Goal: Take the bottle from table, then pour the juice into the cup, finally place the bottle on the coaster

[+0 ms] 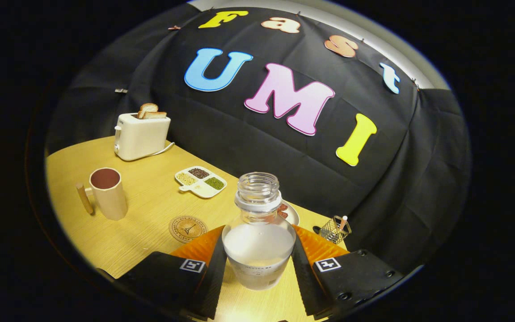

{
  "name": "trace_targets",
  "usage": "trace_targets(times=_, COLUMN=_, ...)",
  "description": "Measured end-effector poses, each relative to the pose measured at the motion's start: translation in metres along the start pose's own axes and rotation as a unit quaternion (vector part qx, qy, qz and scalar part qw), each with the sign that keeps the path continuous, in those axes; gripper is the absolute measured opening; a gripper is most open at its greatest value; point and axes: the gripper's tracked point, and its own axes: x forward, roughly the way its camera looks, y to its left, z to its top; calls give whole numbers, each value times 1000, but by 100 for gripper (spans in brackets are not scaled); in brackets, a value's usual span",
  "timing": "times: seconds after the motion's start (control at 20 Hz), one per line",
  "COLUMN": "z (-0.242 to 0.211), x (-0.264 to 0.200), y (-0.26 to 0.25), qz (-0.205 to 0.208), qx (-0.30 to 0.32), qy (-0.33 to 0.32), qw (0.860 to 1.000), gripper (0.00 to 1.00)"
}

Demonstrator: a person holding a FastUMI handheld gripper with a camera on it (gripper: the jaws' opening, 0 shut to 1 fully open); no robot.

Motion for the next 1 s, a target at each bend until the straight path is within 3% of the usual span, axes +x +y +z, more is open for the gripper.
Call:
trace_targets(times=0.25, z=29, x=4, y=29, qz=3, qx=-85, qy=-14, qw=996, gripper=74)
trace_targets(times=0.5, z=47, x=12, y=59, qz=6, qx=-191, qy=-29, qw=981, gripper=74)
trace_targets(times=0.7, z=56, x=25, y=84, qz=15, qx=-265, qy=-43, qw=963, gripper=73)
trace_targets(times=1.0, z=65, x=43, y=123, qz=28, qx=-377, qy=-74, qw=923, gripper=73)
